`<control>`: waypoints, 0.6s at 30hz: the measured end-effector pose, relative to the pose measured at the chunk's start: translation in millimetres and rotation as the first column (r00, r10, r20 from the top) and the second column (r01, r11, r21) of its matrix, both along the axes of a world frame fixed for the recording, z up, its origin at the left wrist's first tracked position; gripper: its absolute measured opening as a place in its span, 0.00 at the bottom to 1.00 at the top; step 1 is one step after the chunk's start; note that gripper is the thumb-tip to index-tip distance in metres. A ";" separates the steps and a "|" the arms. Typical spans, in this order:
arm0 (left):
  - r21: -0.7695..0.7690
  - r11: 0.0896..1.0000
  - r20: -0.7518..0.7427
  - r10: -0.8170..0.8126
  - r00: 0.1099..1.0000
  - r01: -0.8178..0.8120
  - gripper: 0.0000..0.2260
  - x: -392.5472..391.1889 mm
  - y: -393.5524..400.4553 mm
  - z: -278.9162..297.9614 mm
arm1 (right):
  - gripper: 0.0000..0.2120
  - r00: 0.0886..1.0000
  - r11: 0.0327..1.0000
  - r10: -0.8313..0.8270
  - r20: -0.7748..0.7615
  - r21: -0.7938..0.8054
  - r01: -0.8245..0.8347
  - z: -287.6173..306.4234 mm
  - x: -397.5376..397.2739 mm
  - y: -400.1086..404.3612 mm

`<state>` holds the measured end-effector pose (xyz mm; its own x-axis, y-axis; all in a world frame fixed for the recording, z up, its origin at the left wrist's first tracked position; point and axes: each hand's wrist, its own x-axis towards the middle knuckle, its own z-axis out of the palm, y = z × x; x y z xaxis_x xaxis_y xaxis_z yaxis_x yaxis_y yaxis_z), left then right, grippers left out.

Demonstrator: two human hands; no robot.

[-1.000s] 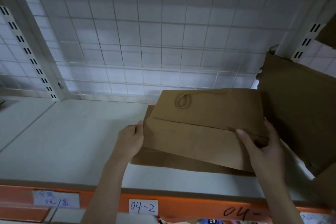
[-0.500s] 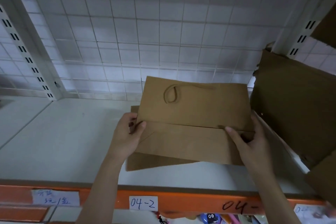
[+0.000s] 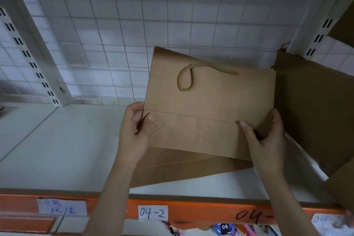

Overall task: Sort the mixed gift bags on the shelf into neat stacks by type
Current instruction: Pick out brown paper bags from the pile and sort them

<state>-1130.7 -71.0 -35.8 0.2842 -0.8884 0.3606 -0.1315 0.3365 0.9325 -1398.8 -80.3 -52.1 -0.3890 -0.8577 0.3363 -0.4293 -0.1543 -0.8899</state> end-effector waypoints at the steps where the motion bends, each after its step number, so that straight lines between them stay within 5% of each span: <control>1: 0.012 1.000 0.000 0.019 1.000 -0.019 0.11 0.2 1.4 -1.1 | 0.41 1.000 1.000 0.005 0.000 -0.001 -0.005 -0.1 1.2 -0.9; 4: 0.119 0.983 0.088 0.134 0.987 -0.143 0.10 5.6 3.8 -9.9 | 0.42 0.999 1.000 0.024 -0.044 0.021 -0.023 -2.3 4.7 -3.6; 6: 0.241 0.931 0.271 0.207 0.940 -0.275 0.06 14.5 4.4 -21.7 | 0.41 0.995 0.999 0.036 -0.090 0.031 -0.033 -4.6 6.1 -5.5; 10: 0.432 0.644 0.766 0.108 0.634 -0.632 0.14 32.2 13.2 -41.4 | 0.25 0.998 0.998 0.057 -0.008 0.031 -0.057 -1.0 5.8 -3.8; 13: 0.515 0.552 0.764 0.053 0.643 -0.656 0.17 35.3 16.6 -33.2 | 0.16 0.992 0.995 0.092 0.081 0.019 -0.094 4.0 0.7 -1.6; 18: 0.571 0.572 0.741 -0.051 0.669 -0.588 0.19 32.7 0.3 -26.4 | 0.08 0.987 0.993 0.114 0.117 0.026 -0.118 4.3 -5.7 -1.3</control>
<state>-1098.0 -70.6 -62.2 0.5494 -0.8182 -0.1694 -0.7089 -0.5638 0.4238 -1404.4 -81.5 -47.8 -0.3209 -0.9090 0.2659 -0.3047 -0.1667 -0.9378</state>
